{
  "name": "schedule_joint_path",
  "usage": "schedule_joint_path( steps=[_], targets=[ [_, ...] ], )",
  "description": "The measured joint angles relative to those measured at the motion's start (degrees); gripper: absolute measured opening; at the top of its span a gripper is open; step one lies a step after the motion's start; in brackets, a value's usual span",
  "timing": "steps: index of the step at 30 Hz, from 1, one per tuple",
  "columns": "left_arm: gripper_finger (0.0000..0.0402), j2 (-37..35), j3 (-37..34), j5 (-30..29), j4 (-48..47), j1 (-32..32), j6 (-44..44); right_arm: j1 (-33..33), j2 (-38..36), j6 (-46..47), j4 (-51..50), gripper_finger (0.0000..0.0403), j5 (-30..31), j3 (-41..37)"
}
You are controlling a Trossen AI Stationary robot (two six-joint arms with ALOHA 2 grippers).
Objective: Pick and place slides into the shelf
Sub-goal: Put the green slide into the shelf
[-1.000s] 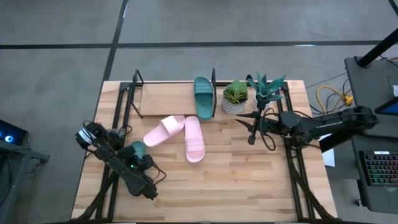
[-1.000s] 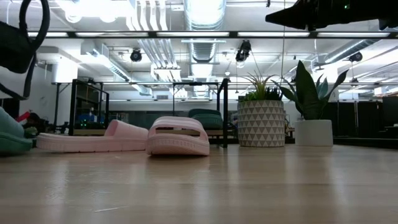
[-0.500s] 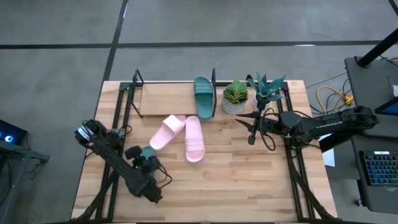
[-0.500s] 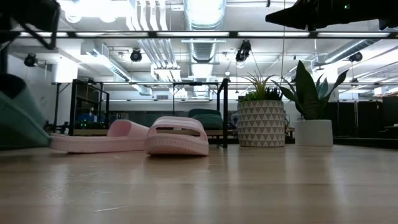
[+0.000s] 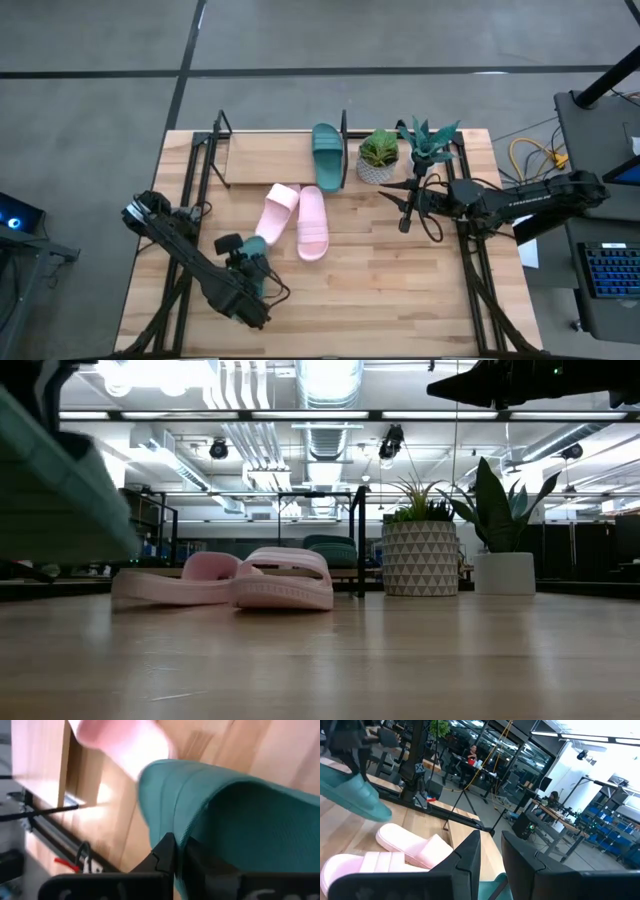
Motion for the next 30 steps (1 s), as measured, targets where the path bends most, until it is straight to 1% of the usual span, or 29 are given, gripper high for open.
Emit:
schedule_joint_path(
  steps=[3,5,8,10,13,16,20,23,27,30],
  targets=[
    [0.0,-0.85,2.59,-1.86,-0.02,0.0,0.0,0.0,0.0,0.0,-0.02,0.0068,0.0,0.0],
    [0.0,-1.5,3.25,-4.96,-0.02,0.0,-0.03,0.0,0.0,0.0,-0.02,0.0068,0.0,0.0],
    [0.0,-2.36,3.58,-12.87,0.0,0.69,1.71,0.01,0.0,0.0,-0.03,0.0068,-0.01,0.0],
    [0.0,-2.59,3.5,-18.62,-0.09,1.85,4.82,0.02,0.0,0.0,-0.03,0.0068,0.0,0.0],
    [0.0,-2.59,3.5,-25.36,-0.01,5.05,10.52,0.02,0.0,-0.02,-0.04,0.0068,0.0,0.0],
    [0.0,-2.59,3.5,-30.67,-0.02,10.19,15.75,0.02,0.0,-0.02,-0.04,0.0068,0.0,0.0],
    [0.0,-2.75,3.48,-36.62,0.0,18.57,22.09,0.02,0.0,-0.02,-0.04,0.0068,0.0,0.0],
    [0.0,-3.62,3.45,-40.81,-0.02,25.69,24.67,0.02,0.0,-0.04,-0.04,0.0068,0.0,0.0],
    [0.0,-4.65,3.45,-41.57,0.6,35.25,25.92,0.02,0.0,-0.2,-0.07,0.0068,0.0,0.0],
    [0.0,-4.75,3.43,-41.46,5.31,41.33,30.54,0.02,0.0,-0.24,-0.07,0.0068,0.0,0.0]
  ],
)
